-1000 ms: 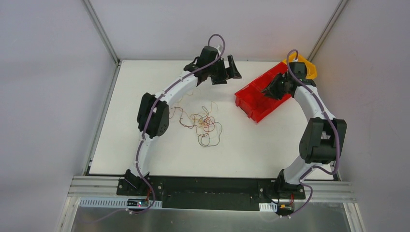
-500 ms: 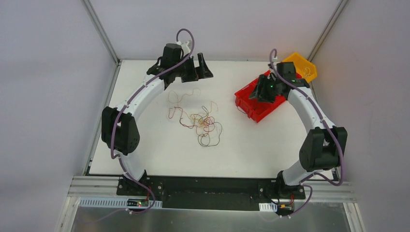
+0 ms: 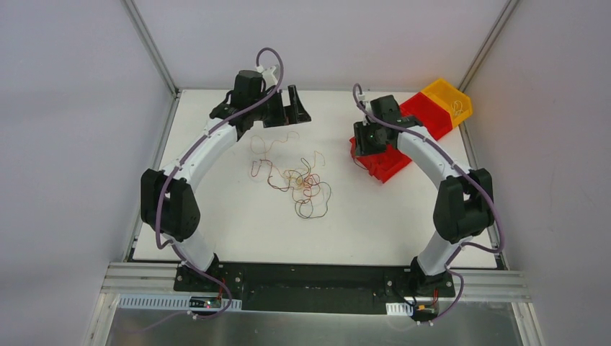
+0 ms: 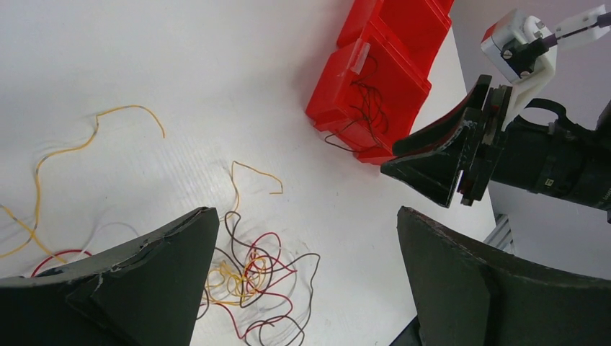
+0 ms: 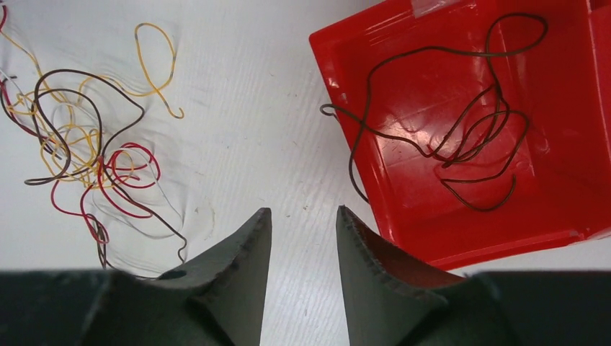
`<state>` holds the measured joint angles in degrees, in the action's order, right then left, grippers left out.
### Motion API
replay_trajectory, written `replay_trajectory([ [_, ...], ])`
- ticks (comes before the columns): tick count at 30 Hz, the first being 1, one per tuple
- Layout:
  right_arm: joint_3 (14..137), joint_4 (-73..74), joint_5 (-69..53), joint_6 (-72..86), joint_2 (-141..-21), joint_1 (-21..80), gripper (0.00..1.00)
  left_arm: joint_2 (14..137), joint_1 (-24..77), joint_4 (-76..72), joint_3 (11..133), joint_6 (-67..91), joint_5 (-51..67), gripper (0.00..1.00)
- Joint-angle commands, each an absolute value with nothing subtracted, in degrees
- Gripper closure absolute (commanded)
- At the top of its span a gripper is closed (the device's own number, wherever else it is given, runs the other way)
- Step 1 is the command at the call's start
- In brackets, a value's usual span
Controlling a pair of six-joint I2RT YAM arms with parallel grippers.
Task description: Untangle the cables
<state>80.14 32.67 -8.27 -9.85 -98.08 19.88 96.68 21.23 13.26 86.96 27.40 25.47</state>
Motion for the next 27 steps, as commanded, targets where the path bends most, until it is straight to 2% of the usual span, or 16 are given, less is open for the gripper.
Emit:
replay_trajectory([
  [1, 76.77, 24.76, -3.23, -12.99, -95.9, 24.08, 0.59, 92.78, 20.04, 12.39, 85.51, 25.84, 26.08, 0.01],
  [6, 68.49, 10.67, 10.41, -14.32, -95.83, 29.66, 0.6, 91.89, 19.36, 13.1, 84.74, 25.6, 26.04, 0.01],
  [9, 66.59, 5.36, 20.66, -13.38, -98.05, 33.1, 0.64, 91.17, 19.18, 13.73, 84.24, 25.36, 25.89, 0.01],
  [13, 63.27, -1.68, 24.51, -12.93, -99.47, 34.41, 0.64, 90.21, 19.08, 15.06, 83.89, 24.94, 25.63, 0.01],
  [18, 61.97, -7.12, 30.32, -13.31, -102.82, 35.75, 0.58, 88.84, 18.9, 16.01, 83.32, 24.41, 25.4, 0.01],
  [27, 68.09, -1.68, 33.35, -10.92, -107.69, 36.19, 0.62, 88.24, 18.73, 17.37, 84.01, 23.82, 25.42, 0.01],
])
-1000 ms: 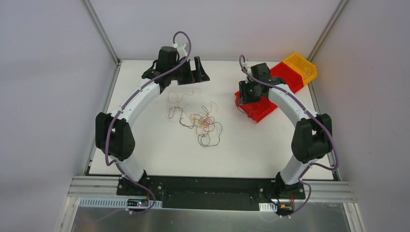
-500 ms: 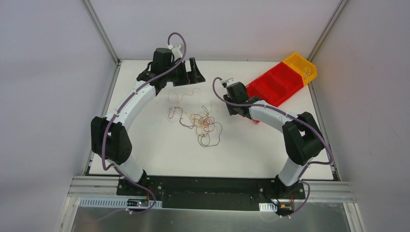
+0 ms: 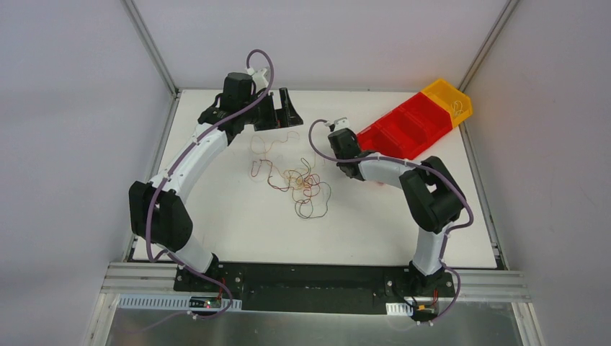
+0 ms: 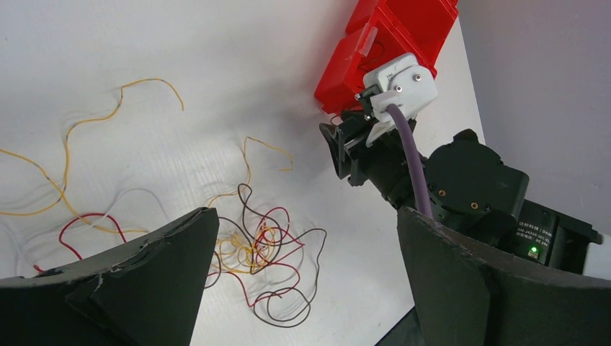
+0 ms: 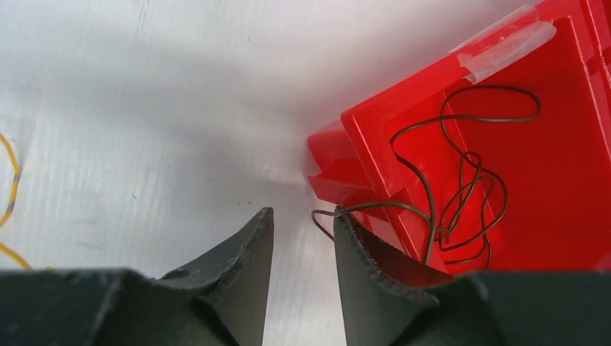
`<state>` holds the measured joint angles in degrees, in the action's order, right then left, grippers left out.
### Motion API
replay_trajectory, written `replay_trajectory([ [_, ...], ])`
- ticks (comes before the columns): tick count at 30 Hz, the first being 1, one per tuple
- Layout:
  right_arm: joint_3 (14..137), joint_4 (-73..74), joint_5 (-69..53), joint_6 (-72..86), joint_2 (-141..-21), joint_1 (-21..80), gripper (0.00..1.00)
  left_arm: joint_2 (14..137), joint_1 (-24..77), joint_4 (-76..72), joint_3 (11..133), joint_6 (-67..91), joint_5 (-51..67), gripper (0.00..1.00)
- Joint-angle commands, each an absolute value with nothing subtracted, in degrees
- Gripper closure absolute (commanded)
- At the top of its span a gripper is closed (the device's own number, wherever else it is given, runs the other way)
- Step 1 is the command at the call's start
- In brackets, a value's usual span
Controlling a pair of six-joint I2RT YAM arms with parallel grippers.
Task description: Untangle the cables
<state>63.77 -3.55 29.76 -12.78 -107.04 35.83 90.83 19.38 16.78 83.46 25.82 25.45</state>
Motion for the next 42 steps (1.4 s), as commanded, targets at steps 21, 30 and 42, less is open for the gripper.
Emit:
replay_trajectory([
  [21, 70.71, 3.27, 27.47, -12.79, -106.07, 36.83, 1.0, 89.65, 18.58, 17.75, 84.64, 25.72, 26.59, 0.01],
  [30, 73.24, 12.56, 18.78, -13.88, -97.19, 35.32, 1.0, 89.56, 18.55, 17.71, 84.36, 25.84, 27.5, 0.01],
  [42, 80.12, 17.57, 9.46, -14.61, -100.08, 22.59, 1.0, 90.33, 18.59, 17.75, 84.68, 25.39, 27.74, 0.01],
])
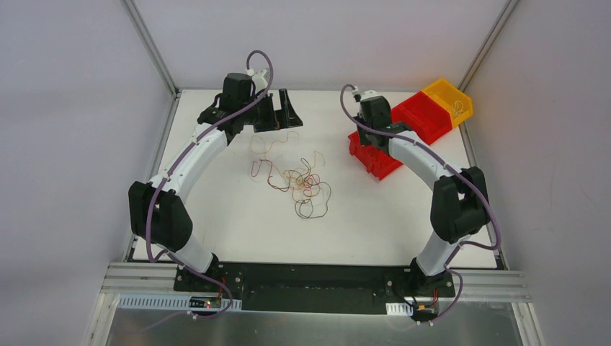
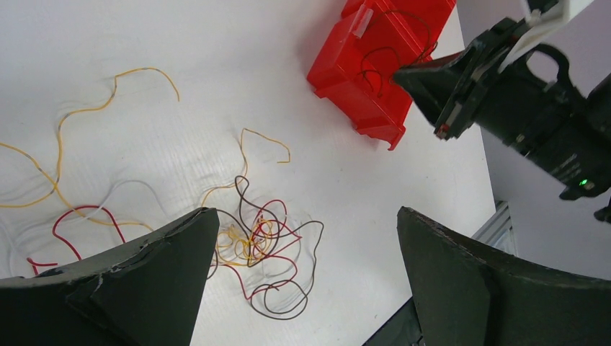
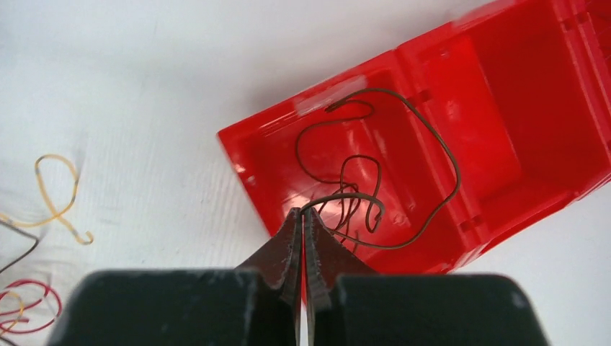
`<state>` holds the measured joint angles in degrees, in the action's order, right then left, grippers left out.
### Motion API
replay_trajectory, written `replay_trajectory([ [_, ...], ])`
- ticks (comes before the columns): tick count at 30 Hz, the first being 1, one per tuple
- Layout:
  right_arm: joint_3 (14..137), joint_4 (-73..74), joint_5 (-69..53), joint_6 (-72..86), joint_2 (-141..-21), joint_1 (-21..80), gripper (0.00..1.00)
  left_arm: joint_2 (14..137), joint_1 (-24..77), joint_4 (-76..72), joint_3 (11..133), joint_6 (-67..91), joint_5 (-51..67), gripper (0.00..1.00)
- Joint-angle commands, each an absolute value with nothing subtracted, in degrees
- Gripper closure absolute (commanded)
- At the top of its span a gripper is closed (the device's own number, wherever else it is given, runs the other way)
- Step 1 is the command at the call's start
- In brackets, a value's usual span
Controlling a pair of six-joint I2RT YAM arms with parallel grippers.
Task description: Untangle the cables
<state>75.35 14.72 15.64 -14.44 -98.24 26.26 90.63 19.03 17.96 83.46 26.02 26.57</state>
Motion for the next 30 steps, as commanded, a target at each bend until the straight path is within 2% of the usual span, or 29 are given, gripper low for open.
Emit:
replay_trajectory([
  [1, 81.09, 18.17, 7.59, -14.58, -101.09, 21.69, 1.0, 90.39, 18.55, 17.75, 84.76, 25.13, 27.89, 0.01],
  [9, 85.1, 25.17, -4.22, -11.54, -104.54, 19.66, 1.0, 90.17, 17.5, 18.77, 84.44, 21.96, 30.63, 0.01],
  [14, 85.92, 27.21, -5.92, -9.7, -100.85, 19.56, 0.59, 89.18, 13.93, 21.23, 82.33, 17.84, 33.2, 0.01],
  [20, 88.84, 30.55, -8.52, -9.54, -96.88, 19.17, 0.28, 96.35, 5.9, 29.99, 85.59, 5.64, 33.48, 0.01],
  [25, 91.76, 35.02, -14.72, -9.66, -95.64, 19.06, 0.12, 107.48, 4.77, 36.71, 93.42, -5.96, 29.25, 0.02],
  [30, 91.34, 36.27, -18.26, -8.39, -94.48, 18.81, 0.08, 118.41, 4.87, 40.04, 102.65, -3.94, 27.58, 0.07],
])
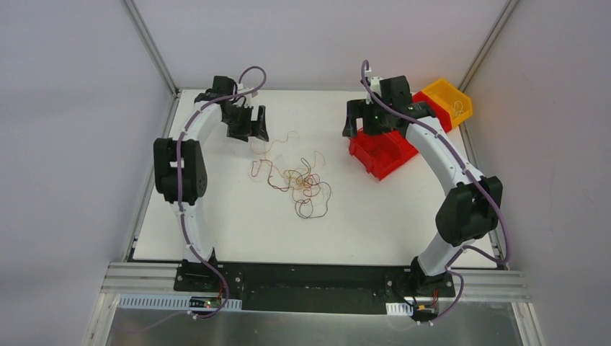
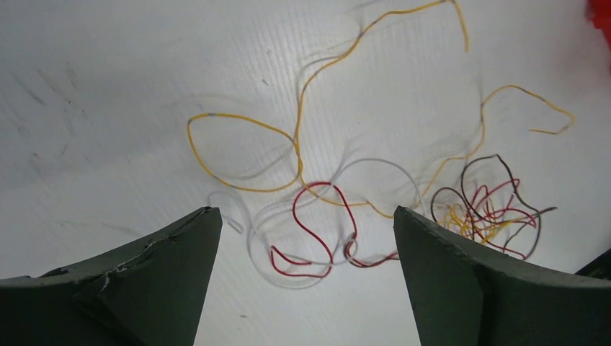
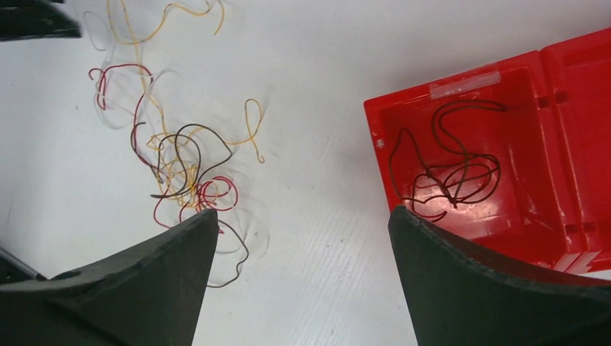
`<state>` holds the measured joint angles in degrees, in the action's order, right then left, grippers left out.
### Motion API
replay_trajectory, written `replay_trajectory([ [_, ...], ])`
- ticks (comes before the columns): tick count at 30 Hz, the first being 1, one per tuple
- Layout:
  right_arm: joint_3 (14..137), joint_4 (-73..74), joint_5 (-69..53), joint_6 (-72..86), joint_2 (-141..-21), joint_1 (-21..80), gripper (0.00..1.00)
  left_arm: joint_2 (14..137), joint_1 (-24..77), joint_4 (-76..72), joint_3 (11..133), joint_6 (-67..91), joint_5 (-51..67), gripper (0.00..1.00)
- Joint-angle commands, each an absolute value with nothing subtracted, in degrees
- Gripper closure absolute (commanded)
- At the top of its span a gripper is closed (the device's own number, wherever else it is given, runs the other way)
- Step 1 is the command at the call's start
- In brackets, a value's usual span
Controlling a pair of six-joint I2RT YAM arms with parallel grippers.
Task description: Untangle the cables
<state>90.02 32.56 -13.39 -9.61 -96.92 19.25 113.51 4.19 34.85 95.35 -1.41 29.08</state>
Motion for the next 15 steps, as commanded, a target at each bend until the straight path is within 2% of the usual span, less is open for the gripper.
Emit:
replay_trajectory([
  [1, 91.22, 36.47, -18.3, -8.28, -94.38, 18.83, 0.08, 119.84, 5.12, 40.03, 103.92, -2.96, 27.31, 0.07],
  [4, 90.92, 36.99, -18.19, -8.03, -94.11, 18.5, 0.08, 124.15, 6.41, 39.86, 107.42, -1.84, 23.29, 0.05],
  [6, 90.56, 37.24, -18.28, -7.78, -93.79, 18.28, 0.08, 127.12, 6.86, 40.15, 109.5, -0.28, 19.35, 0.08],
  [12, 89.74, 36.85, -17.15, -7.38, -93.16, 17.55, 0.08, 130.35, 8.81, 38.87, 109.39, 4.88, 26.9, 0.09],
  [14, 89.74, 36.95, -17.01, -7.22, -93.07, 17.48, 0.08, 131.72, 9.49, 38.32, 110.41, 6.09, 28.03, 0.17],
  [15, 89.81, 37.06, -16.97, -7.18, -93.08, 17.42, 0.08, 132.5, 9.74, 38.1, 110.99, 6.73, 29.11, 0.26],
])
